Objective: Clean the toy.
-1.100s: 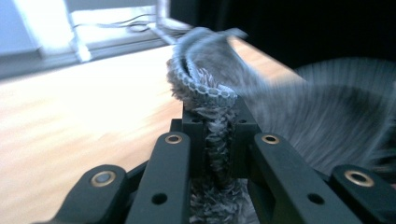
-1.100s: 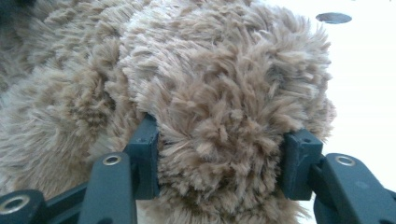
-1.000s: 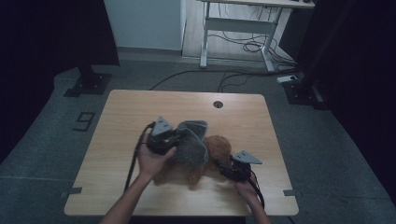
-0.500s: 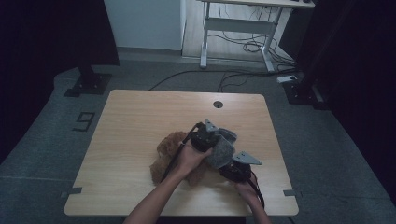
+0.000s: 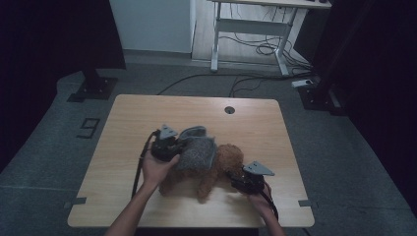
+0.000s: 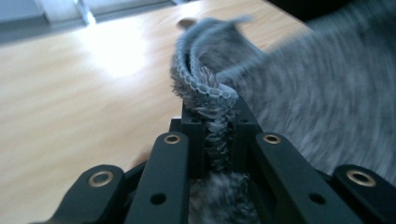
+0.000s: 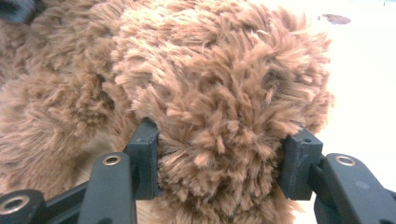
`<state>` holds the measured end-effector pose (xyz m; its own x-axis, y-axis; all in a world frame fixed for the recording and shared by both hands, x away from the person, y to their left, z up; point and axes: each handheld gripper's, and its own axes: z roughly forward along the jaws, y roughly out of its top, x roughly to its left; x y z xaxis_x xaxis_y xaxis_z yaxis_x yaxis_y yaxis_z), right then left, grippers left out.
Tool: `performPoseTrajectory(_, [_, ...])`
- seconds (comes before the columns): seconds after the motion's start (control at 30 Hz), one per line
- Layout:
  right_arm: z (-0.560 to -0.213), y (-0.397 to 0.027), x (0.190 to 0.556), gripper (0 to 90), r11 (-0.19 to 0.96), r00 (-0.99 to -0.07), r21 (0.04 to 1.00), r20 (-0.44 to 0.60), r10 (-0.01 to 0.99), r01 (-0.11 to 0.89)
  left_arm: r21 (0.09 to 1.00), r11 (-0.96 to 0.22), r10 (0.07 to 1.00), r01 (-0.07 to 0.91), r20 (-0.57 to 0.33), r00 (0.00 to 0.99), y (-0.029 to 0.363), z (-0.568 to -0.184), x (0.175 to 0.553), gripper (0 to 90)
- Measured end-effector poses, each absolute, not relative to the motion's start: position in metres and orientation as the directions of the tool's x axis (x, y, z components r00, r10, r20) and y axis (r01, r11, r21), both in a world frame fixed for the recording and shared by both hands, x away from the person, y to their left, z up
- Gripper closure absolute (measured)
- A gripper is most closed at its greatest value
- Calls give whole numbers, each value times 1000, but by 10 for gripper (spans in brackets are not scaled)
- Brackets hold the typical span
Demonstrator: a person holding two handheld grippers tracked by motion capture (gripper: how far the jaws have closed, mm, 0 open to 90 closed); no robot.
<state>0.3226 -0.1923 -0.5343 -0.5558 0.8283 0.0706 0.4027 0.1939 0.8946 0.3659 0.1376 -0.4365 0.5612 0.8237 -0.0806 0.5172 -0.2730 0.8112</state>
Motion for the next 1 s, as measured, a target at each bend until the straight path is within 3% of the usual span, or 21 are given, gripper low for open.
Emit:
performPoseTrajectory(0.13, [-535, -195, 323, 434, 195, -559, 888, 82, 825, 417, 748, -257, 835, 612, -147, 531, 165, -463, 359, 803])
performPoseTrajectory(0.27, [-535, -194, 323, 437, 198, -557, 886, 78, 827, 420, 732, -228, 819, 642, -213, 533, 168, -485, 356, 801])
performPoseTrajectory(0.47, [-537, -191, 326, 448, 183, -533, 888, 80, 842, 423, 747, -242, 837, 619, -162, 523, 148, -484, 370, 803])
performPoseTrajectory(0.63, [-538, -188, 343, 450, 167, -501, 898, 67, 863, 407, 744, -187, 852, 641, -202, 483, 145, -488, 395, 803])
performPoseTrajectory(0.77, [-538, -186, 358, 451, 178, -491, 900, 45, 870, 398, 745, -190, 856, 639, -193, 480, 148, -478, 402, 802])
performPoseTrajectory(1.0, [-539, -191, 358, 438, 185, -521, 900, 55, 852, 396, 836, -157, 831, 525, -175, 527, 146, -430, 397, 796])
